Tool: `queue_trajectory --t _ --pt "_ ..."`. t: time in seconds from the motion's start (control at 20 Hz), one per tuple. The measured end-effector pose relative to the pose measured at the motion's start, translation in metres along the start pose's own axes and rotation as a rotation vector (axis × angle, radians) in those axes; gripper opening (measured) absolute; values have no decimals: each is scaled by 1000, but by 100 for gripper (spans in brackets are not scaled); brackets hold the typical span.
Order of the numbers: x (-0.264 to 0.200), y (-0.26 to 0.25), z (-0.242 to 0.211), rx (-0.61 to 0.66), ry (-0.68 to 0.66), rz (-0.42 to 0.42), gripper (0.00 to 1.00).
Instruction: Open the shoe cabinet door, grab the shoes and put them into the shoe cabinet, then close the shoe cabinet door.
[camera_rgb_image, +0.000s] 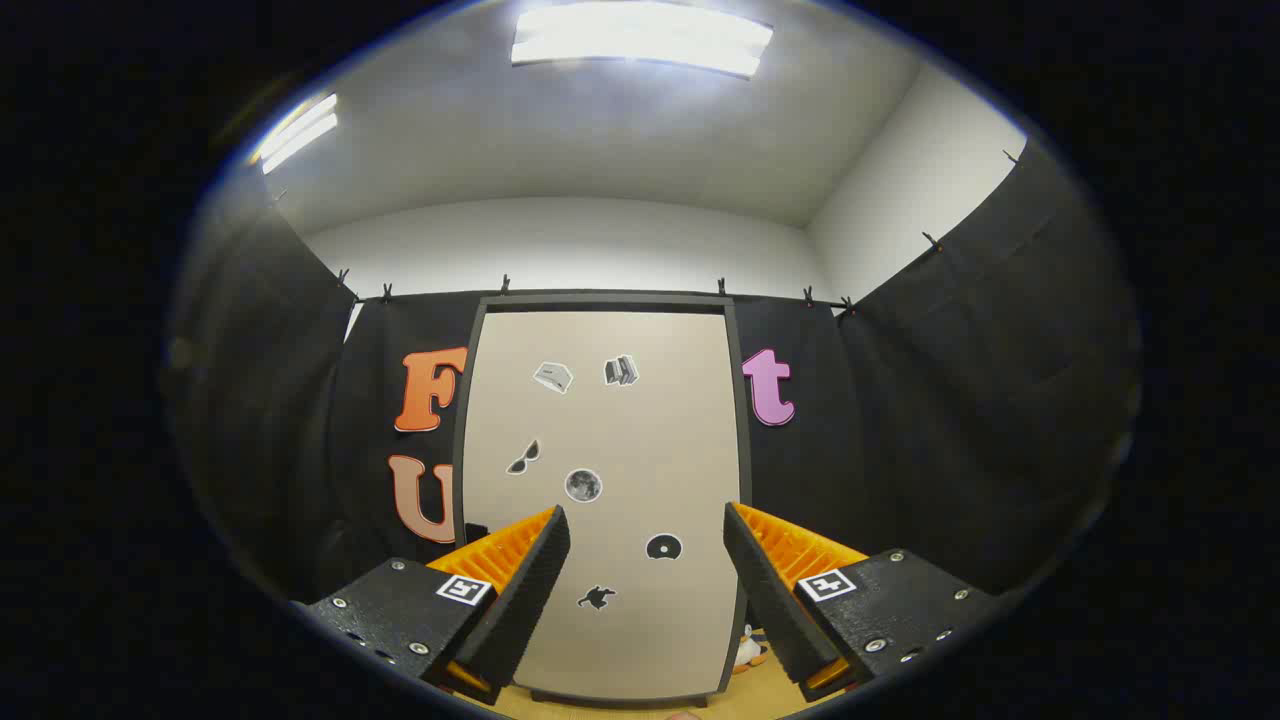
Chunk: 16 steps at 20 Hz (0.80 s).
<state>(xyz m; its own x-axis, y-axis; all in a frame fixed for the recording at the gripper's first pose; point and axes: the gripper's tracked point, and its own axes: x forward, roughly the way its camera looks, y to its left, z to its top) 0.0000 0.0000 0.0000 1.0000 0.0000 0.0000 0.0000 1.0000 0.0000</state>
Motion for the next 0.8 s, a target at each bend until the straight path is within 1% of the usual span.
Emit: queue_trajectory --t 0.2,0.6,0.8 --pt "1 3 -3 -4 3 8 96" --pt "7 -6 -18 -3 17 -10 95" --pt "14 -4 -25 12 35 6 96"
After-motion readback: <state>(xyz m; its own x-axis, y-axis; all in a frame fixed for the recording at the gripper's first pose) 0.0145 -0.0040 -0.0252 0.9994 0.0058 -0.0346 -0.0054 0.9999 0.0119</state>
